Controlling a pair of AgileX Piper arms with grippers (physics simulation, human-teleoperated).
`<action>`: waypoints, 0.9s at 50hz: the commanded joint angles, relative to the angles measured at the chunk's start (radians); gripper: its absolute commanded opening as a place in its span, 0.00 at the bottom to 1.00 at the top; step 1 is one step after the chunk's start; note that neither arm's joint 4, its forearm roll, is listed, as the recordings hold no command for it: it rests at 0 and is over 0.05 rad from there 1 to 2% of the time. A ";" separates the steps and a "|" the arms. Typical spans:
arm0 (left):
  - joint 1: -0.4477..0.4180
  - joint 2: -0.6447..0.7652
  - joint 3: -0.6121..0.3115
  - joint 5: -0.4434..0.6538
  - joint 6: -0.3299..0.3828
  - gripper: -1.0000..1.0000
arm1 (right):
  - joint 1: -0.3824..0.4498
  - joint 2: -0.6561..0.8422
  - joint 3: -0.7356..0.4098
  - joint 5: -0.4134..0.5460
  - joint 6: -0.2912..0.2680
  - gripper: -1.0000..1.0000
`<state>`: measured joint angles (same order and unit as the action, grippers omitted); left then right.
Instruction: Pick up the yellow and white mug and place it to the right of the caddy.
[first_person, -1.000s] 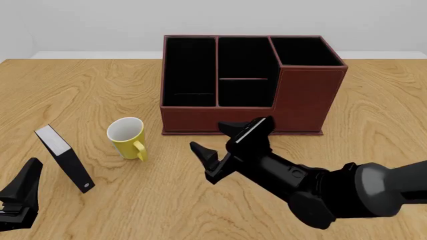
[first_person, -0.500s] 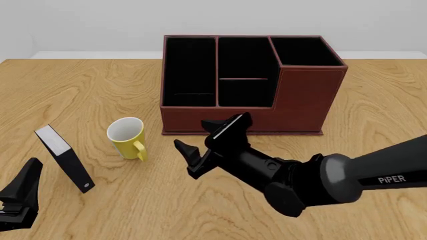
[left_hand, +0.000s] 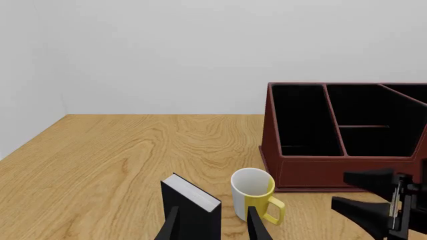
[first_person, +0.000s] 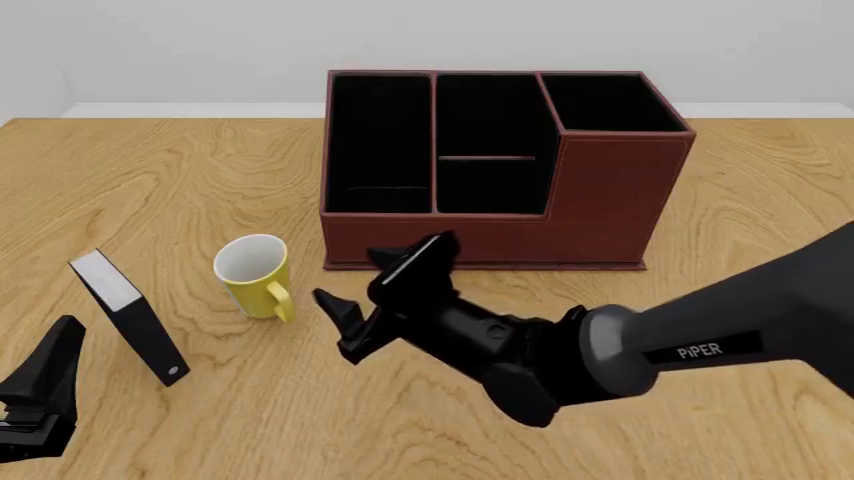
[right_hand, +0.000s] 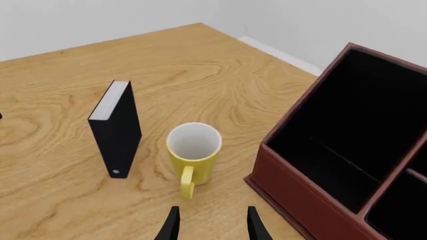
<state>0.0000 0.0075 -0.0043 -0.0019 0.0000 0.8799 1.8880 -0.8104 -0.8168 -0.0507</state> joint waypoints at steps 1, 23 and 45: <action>0.000 0.000 0.000 0.000 0.000 1.00 | 0.018 0.050 -0.048 0.011 0.003 1.00; 0.000 0.000 0.000 0.000 0.000 1.00 | 0.038 0.099 -0.114 0.027 0.003 1.00; 0.000 0.000 0.000 0.000 0.000 1.00 | 0.044 0.162 -0.185 0.044 0.003 1.00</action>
<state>0.0000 0.0075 -0.0043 -0.0019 0.0000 0.9223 2.0239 -0.9677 -0.7800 -0.0499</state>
